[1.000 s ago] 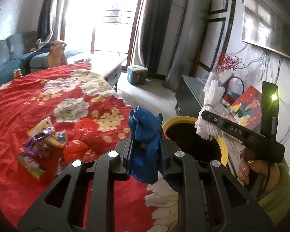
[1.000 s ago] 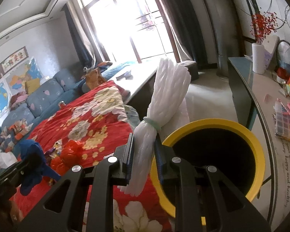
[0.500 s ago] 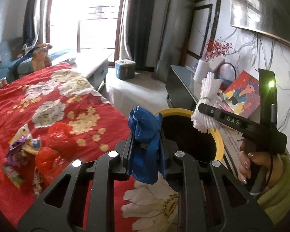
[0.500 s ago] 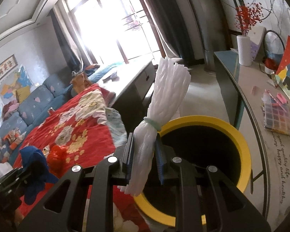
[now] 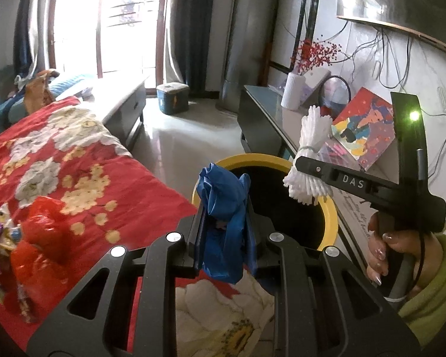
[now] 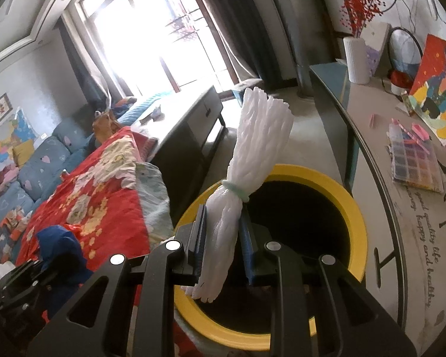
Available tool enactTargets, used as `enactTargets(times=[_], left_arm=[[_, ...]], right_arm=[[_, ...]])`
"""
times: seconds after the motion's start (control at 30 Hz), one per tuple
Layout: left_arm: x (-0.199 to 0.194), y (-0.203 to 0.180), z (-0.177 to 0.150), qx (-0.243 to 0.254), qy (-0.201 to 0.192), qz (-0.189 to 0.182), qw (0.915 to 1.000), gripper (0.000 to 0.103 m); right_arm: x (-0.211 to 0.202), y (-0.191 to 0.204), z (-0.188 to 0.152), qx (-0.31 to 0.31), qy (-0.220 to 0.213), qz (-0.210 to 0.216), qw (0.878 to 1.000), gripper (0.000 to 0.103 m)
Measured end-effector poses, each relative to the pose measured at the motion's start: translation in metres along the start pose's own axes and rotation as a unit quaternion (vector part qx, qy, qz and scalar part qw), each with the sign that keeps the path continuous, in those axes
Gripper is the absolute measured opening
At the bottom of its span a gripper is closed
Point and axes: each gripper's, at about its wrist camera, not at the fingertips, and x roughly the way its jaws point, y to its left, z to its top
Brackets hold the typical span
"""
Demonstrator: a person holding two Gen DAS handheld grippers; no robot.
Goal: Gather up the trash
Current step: 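Open both grippers over the bin to drop the bag and net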
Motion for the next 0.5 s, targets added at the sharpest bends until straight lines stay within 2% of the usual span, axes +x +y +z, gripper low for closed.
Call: enactTargets(times=[0.3, 0.5], left_arm=[[0.033, -0.006, 0.005, -0.006, 0.024, -0.022, 0.9995, 0.016], [0.053, -0.011, 0.007, 0.0, 0.04, -0.031, 0.9987, 0.018]], right_arm=[[0.01, -0.018, -0.004, 0.017, 0.017, -0.009, 1.0, 0.022], [0.012, -0.03, -0.004, 0.034, 0.021, -0.012, 0.999, 0.028]])
